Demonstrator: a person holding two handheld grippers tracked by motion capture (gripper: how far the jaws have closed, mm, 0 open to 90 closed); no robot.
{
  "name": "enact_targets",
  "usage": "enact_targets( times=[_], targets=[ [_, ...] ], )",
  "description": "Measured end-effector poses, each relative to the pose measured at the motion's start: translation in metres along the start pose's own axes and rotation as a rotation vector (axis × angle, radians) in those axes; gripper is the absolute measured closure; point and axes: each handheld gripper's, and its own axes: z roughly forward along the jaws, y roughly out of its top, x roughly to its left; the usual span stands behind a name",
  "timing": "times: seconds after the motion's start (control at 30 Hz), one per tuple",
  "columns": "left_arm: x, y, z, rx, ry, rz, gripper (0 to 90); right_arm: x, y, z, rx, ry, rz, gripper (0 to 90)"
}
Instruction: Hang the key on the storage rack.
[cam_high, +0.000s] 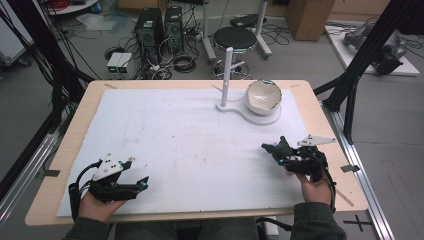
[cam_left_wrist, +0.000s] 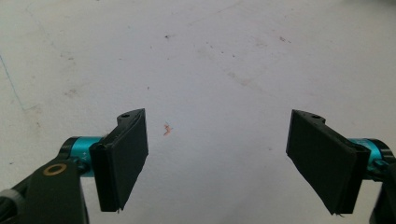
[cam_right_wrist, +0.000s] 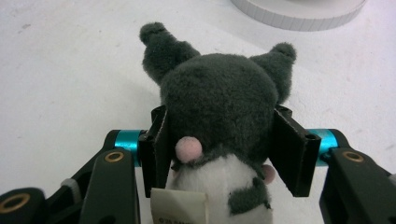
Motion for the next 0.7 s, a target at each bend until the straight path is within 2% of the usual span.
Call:
enact_targets(
  times=[0.7],
  targets=[
    [0.0011, -0.0002, -0.0009, -0.001, -0.001, -0.002, 21.2, 0.0043, 0.0054, -0.0056, -0.044, 0.024, 0.001, 44.9]
  ],
)
